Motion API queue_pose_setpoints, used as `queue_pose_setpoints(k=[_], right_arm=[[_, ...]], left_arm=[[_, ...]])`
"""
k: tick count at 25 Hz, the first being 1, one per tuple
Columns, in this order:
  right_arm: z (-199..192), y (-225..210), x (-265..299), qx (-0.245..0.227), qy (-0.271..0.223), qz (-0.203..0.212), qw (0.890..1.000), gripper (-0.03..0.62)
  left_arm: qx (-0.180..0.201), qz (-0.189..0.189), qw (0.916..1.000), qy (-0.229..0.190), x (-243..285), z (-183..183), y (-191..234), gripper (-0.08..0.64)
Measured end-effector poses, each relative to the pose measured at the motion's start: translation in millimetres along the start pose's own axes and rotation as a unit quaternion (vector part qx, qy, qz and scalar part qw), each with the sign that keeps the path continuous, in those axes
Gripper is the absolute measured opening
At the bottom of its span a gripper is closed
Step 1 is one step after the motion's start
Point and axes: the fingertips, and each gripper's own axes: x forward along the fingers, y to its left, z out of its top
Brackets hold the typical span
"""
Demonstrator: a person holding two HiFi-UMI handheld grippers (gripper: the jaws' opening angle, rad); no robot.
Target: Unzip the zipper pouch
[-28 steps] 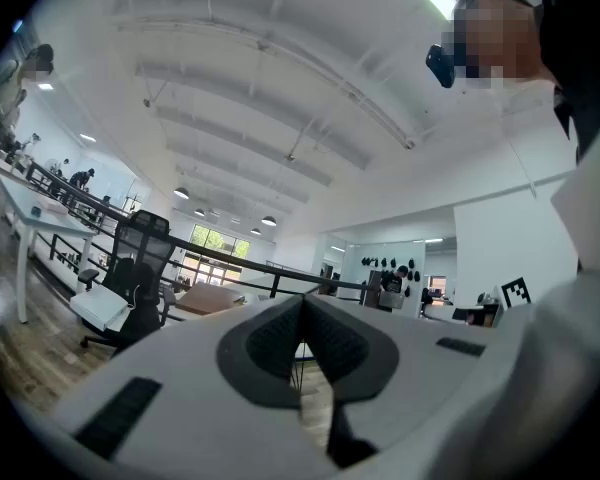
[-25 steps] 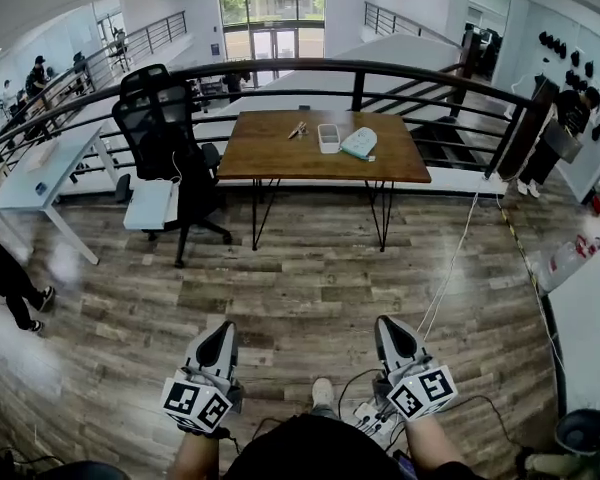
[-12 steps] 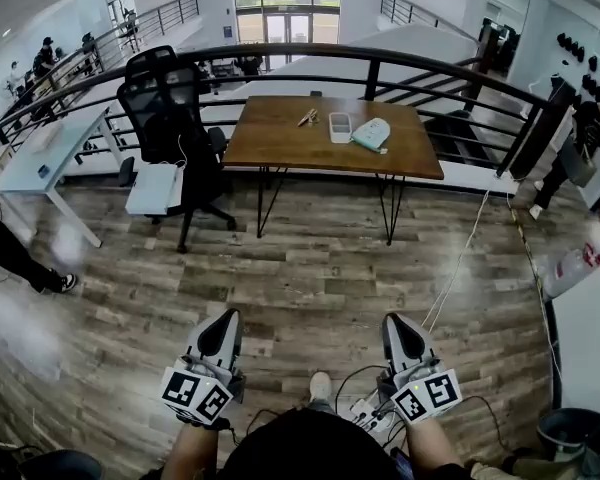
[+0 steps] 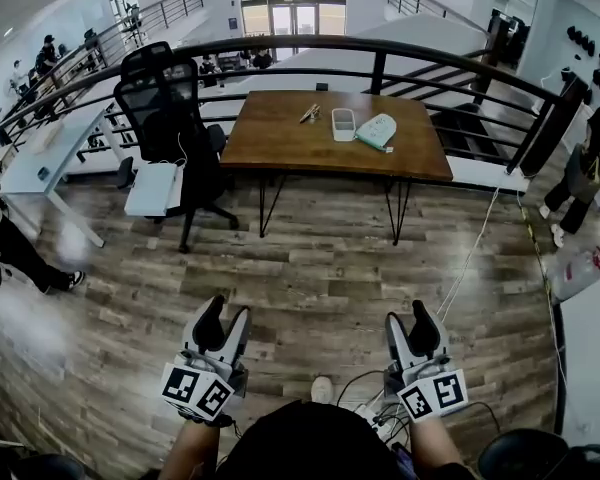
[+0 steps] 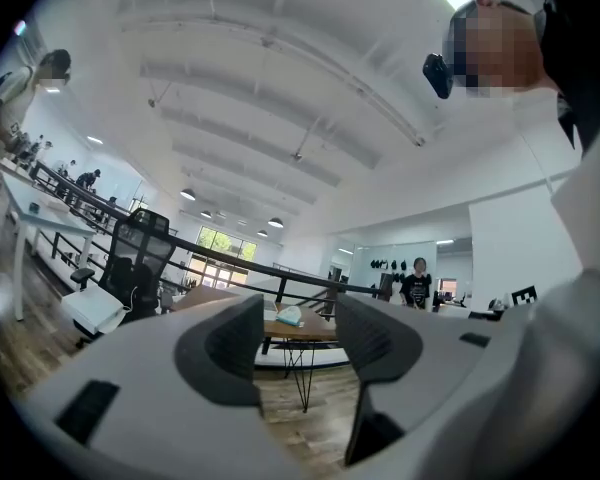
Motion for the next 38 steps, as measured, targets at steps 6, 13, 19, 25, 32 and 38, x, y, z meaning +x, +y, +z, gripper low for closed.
queue_pose_setpoints(k=[6, 13, 19, 25, 32, 38], right_arm=[[5, -38, 21, 0.011, 0.0, 0.006, 1.0, 0.29], [7, -72, 35, 0.017, 0.005, -0.003, 1.0, 0.287], [2, -86, 49, 0.013, 0.016, -0.009, 1.0, 0.277], [-6, -103, 83, 0.011, 0.021, -0.022, 0.999, 0.27], [-3, -119, 148, -0.005, 0.029, -0.024, 0.999, 0.261], [3, -133, 214, -0.008, 0.019, -0.032, 0.999, 0.255]], left_arm=[[0.003, 0.013, 0.9999, 0.001, 44, -2, -4, 0.265], [0.003, 0.013, 0.9999, 0.007, 80, -10, -10, 0.265], [0.005, 0.018, 0.9997, 0.013, 99, -14, 2, 0.265], [0.0, 0.014, 0.9998, 0.015, 131, -17, 27, 0.265], [-0.002, -0.007, 0.9999, 0.01, 203, -9, 58, 0.265], [0.002, -0.027, 0.9996, 0.008, 263, 3, 92, 0.265]])
